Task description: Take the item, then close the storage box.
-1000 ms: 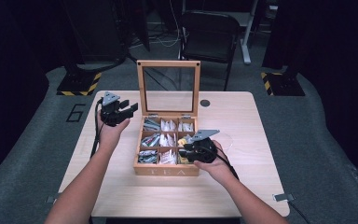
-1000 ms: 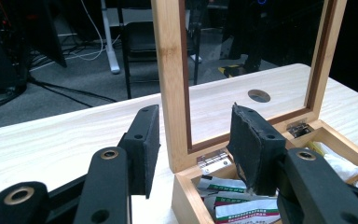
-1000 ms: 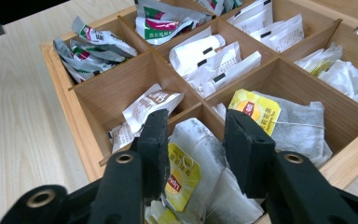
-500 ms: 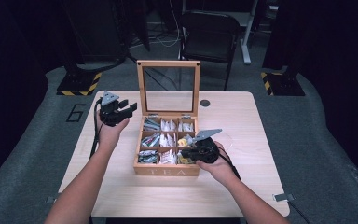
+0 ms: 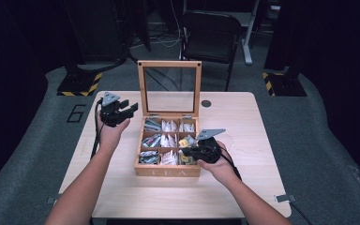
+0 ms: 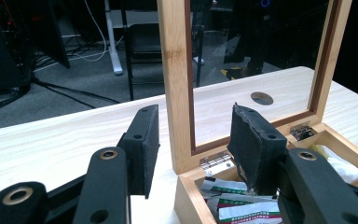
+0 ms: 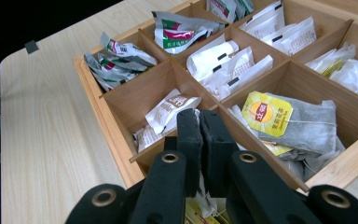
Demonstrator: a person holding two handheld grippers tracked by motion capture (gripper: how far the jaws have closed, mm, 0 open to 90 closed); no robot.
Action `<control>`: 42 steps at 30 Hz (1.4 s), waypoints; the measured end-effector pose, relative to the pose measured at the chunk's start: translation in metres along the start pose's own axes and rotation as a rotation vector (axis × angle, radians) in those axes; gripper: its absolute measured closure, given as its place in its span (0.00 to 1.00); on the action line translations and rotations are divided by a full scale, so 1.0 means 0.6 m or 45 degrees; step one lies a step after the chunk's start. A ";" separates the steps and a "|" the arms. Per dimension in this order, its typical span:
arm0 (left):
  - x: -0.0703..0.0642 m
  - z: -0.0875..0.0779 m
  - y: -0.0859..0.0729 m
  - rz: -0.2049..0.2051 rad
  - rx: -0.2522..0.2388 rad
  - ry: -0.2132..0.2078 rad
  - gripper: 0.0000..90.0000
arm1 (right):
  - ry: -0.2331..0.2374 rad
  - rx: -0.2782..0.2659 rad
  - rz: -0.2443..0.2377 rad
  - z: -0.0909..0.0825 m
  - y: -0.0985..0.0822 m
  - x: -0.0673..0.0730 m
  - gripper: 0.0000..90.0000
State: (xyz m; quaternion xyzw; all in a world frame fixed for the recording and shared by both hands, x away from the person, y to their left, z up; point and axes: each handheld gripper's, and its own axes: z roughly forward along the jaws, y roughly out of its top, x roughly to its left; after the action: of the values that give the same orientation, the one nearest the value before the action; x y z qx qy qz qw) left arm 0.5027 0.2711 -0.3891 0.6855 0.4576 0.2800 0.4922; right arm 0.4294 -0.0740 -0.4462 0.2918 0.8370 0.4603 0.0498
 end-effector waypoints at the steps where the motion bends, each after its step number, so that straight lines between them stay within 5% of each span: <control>1: 0.000 0.000 0.000 0.000 0.000 -0.001 0.58 | 0.000 0.000 0.000 0.000 0.000 0.000 0.97; 20: 0.003 0.000 0.000 -0.008 0.001 0.006 0.58 | -0.025 -0.087 -0.003 -0.034 0.037 0.001 0.97; 42: 0.006 -0.003 0.001 -0.014 -0.007 0.011 0.58 | -0.175 -0.163 0.034 -0.102 0.073 -0.034 0.97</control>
State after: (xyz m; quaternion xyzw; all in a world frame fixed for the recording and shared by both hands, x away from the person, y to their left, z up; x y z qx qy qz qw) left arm 0.5030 0.2752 -0.3883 0.6805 0.4627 0.2816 0.4935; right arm 0.4437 -0.1125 -0.3798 0.3300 0.7965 0.4923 0.1197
